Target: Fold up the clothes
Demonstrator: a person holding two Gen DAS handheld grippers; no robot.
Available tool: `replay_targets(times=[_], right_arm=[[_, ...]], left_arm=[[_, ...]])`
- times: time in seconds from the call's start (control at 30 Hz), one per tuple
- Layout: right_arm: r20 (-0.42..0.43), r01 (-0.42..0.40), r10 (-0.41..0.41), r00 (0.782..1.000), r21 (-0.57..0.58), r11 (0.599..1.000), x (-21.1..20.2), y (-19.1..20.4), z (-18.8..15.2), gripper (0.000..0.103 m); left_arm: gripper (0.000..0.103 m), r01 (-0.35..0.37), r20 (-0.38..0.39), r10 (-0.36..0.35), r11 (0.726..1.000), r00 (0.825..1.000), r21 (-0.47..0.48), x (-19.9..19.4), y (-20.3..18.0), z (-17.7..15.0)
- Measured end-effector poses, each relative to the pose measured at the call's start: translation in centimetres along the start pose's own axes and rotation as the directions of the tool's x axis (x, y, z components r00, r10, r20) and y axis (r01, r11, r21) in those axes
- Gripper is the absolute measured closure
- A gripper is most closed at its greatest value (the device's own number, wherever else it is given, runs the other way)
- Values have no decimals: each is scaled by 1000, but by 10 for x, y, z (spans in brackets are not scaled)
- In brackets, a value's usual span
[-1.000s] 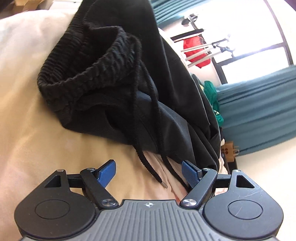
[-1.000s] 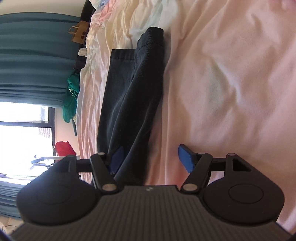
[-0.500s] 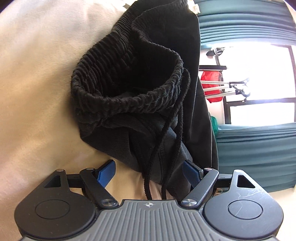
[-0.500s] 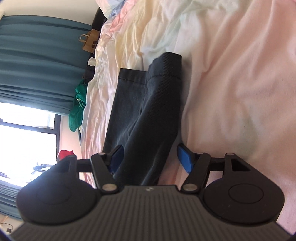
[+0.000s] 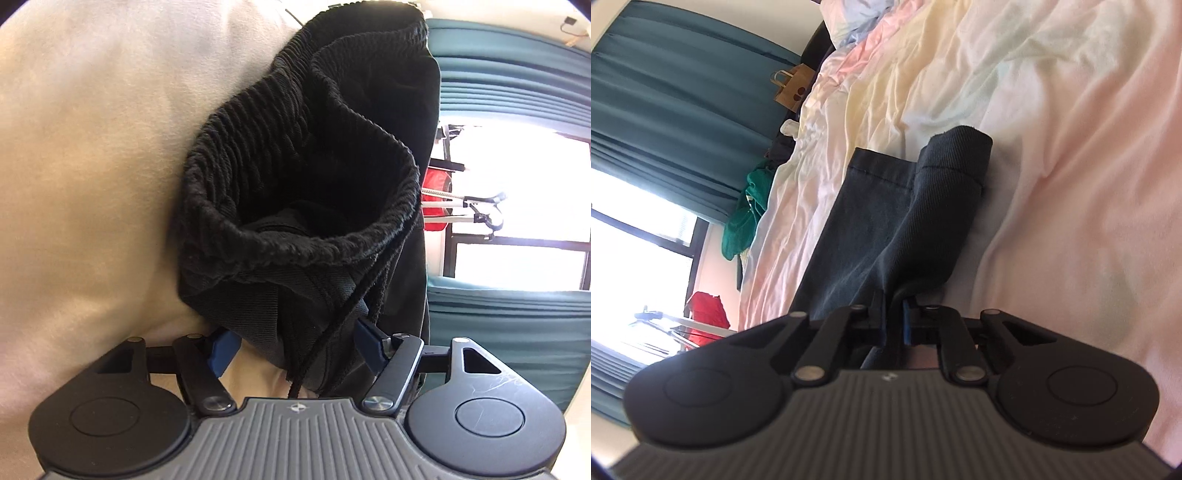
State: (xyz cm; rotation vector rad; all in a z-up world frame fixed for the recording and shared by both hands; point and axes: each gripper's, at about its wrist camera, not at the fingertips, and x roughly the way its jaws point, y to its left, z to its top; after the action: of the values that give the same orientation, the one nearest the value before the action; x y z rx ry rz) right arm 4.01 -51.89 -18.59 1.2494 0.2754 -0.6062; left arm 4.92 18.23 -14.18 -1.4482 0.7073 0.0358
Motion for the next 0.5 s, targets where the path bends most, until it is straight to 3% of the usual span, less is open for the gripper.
replay_targets(times=[0.1, 0.17, 0.3, 0.37, 0.5], right_arm=[[51, -26, 29, 998, -70, 997, -8, 12, 3, 96], [80, -39, 48, 996, -119, 992, -14, 21, 5, 96], [119, -44, 66, 991, -177, 983, -17, 31, 6, 96], [116, -32, 53, 992, -172, 985, -14, 31, 7, 96], [89, -25, 36, 995, -115, 993, -8, 25, 10, 96]], left_arm=[[40, -15, -5, 15, 999, 1000, 32, -8, -8, -9], [34, -21, -10, 21, 996, 1000, 83, -16, -19, -18], [28, 36, -17, -35, 991, 999, 130, -36, -36, -36], [25, 53, -11, -52, 993, 999, 106, -42, -39, -37], [25, 37, 92, -39, 999, 995, 30, -61, -43, -28]])
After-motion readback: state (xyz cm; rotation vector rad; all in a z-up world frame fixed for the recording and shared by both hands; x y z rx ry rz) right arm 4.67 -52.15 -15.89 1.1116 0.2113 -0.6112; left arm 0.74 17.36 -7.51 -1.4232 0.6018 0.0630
